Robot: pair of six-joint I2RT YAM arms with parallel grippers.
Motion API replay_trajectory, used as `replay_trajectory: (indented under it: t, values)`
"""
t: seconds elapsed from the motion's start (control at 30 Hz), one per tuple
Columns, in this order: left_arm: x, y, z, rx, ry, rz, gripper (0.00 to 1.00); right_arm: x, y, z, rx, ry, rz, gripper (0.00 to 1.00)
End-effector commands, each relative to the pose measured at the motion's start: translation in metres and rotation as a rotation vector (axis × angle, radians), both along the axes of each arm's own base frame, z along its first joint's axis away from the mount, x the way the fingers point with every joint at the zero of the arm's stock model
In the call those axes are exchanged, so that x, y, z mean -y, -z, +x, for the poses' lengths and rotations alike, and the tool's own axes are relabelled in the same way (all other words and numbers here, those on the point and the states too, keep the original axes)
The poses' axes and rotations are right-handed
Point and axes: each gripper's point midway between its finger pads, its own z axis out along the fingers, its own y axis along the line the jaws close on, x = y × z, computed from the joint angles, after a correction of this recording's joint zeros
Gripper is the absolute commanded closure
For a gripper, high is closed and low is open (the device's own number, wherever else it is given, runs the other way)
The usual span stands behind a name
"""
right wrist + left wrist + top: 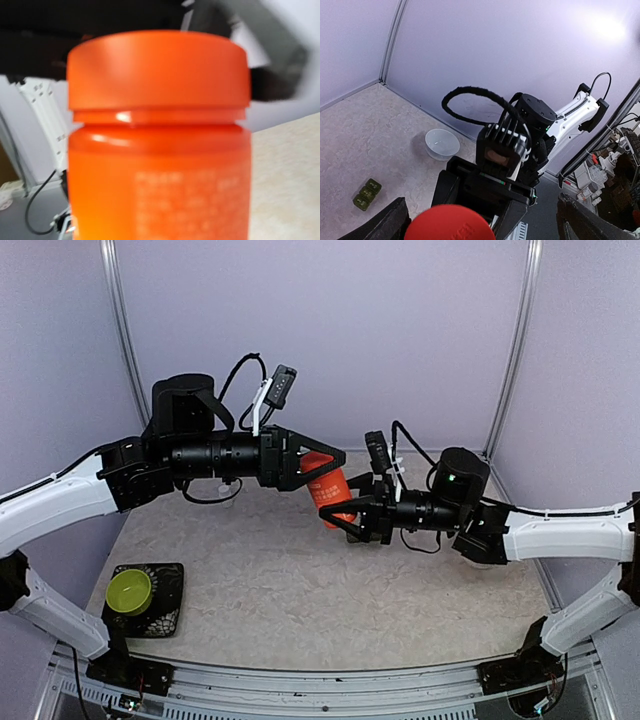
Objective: Sort the pills into containers
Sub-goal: Screw the lid of the pill bottle onto the pill bottle.
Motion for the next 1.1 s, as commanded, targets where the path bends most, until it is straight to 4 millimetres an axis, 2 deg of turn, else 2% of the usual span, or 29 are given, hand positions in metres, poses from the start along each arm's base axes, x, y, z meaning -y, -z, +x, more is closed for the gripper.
replay_trajectory:
  t: [0.0,0.13,0.53,1.07]
  values:
    - [-0.012,-0.006,-0.005,0.004,-0.002,-0.012,0.01,0.017,-0.004,0.017,0.015,0.090,-0.006,0.99]
    - [-0.012,-0.007,-0.006,0.000,0.000,-0.013,0.01,0.020,-0.002,0.023,0.014,0.103,-0.015,0.98]
    - [0.000,-0.005,-0.012,-0.013,0.057,-0.030,0.01,0.002,0.013,0.025,-0.021,0.047,-0.032,0.99]
    - [0.021,-0.007,-0.026,-0.011,0.158,-0.073,0.01,-0.035,0.038,0.004,-0.064,-0.062,-0.057,0.99]
